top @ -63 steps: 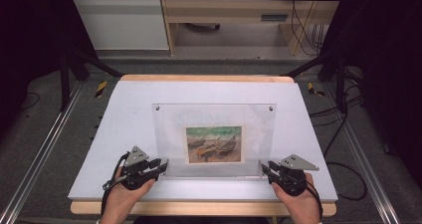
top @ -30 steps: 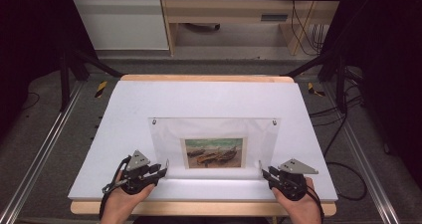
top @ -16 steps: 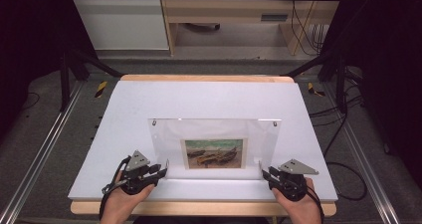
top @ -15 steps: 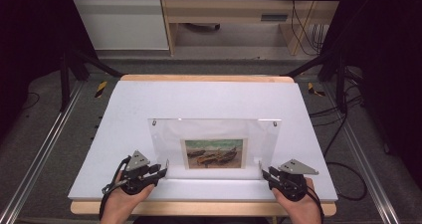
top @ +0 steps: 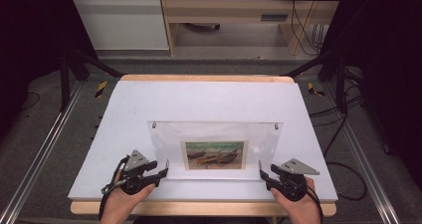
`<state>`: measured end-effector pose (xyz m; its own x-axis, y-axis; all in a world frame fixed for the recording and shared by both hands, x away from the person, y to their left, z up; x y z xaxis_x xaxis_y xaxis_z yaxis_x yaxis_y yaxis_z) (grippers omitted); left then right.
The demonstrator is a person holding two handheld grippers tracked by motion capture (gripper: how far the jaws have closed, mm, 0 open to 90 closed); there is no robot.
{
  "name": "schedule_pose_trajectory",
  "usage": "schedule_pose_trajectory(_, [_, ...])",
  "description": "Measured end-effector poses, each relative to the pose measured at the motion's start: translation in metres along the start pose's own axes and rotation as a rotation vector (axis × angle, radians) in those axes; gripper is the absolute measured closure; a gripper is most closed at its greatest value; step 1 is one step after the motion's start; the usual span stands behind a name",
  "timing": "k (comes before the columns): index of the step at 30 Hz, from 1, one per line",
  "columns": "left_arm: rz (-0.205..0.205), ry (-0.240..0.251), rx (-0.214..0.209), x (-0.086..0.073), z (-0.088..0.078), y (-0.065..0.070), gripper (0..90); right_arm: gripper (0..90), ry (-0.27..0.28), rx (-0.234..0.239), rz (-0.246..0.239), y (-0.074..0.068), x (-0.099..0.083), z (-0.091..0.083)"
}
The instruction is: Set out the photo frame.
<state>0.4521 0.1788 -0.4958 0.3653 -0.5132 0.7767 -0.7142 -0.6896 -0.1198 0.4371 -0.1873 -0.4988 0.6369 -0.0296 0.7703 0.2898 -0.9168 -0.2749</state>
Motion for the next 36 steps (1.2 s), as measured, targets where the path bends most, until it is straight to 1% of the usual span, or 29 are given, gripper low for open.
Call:
schedule_pose_trajectory(1, [-0.004,0.011,0.002,0.001,-0.001,-0.001,42.0,42.1,0.003,-0.003,0.000,0.001,0.001,0.000])
schedule_pose_trajectory(2, [-0.011,0.021,0.002,0.002,-0.001,-0.002,38.4,35.7,0.003,-0.006,0.003,0.002,0.002,0.000])
schedule_pose_trajectory(4, [-0.016,0.038,-0.001,0.004,-0.002,-0.002,34.0,31.1,0.004,-0.012,0.010,0.004,0.003,0.000])
schedule_pose_trajectory(6, [-0.013,0.048,-0.004,0.005,-0.004,-0.002,30.1,26.0,0.019,-0.014,0.012,0.006,0.004,-0.001])
schedule_pose_trajectory(11, [-0.004,0.072,-0.006,0.007,-0.010,-0.004,21.6,18.3,0.051,-0.013,0.011,0.010,0.007,-0.009])
schedule_pose_trajectory(16, [-0.009,0.081,-0.012,0.005,-0.015,-0.011,14.1,12.4,0.062,-0.024,0.015,0.019,0.006,-0.017])
schedule_pose_trajectory(20, [-0.005,0.084,-0.007,0.003,-0.018,-0.017,10.6,11.2,0.072,-0.041,0.026,0.029,0.005,-0.022])
schedule_pose_trajectory(22, [-0.005,0.091,-0.008,0.002,-0.019,-0.019,9.7,11.3,0.073,-0.059,0.033,0.034,0.004,-0.023])
schedule_pose_trajectory(23, [0.001,0.092,-0.010,0.002,-0.021,-0.020,9.6,11.3,0.071,-0.062,0.034,0.035,0.004,-0.024])
schedule_pose_trajectory(26, [0.008,0.099,0.000,0.001,-0.023,-0.024,9.5,12.0,0.078,-0.077,0.048,0.039,0.004,-0.027])
schedule_pose_trajectory(28, [0.008,0.103,0.008,0.000,-0.024,-0.027,9.5,13.4,0.090,-0.101,0.049,0.044,0.005,-0.029])
schedule_pose_trajectory(29, [0.009,0.103,0.012,-0.001,-0.025,-0.028,9.5,13.7,0.095,-0.108,0.039,0.046,0.005,-0.029])
schedule_pose_trajectory(30, [0.010,0.103,0.018,-0.001,-0.026,-0.030,9.5,14.4,0.091,-0.111,0.052,0.046,0.005,-0.031])
schedule_pose_trajectory(31, [0.017,0.096,0.028,-0.003,-0.028,-0.033,9.5,15.1,0.098,-0.129,0.047,0.049,0.005,-0.031])
schedule_pose_trajectory(32, [0.009,0.102,0.037,-0.004,-0.029,-0.036,9.5,15.4,0.097,-0.138,0.053,0.051,0.005,-0.033])
schedule_pose_trajectory(34, [0.001,0.099,0.053,-0.006,-0.032,-0.042,9.5,15.8,0.098,-0.168,0.042,0.057,0.004,-0.033])
schedule_pose_trajectory(36, [-0.010,0.099,0.067,-0.009,-0.034,-0.048,9.5,16.0,0.092,-0.186,0.055,0.060,0.003,-0.033])
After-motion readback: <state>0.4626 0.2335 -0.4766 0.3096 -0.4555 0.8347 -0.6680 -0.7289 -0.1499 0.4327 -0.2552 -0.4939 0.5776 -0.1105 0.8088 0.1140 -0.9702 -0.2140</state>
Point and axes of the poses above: each handheld gripper's, and its own axes: z roughly forward along the jaws, x roughly out of its top, y roughly to its right, the point moved 8 cm from there along z, roughly forward along the jaws, and after that the axes turned 15 degrees about z, right-handed, at the moved point
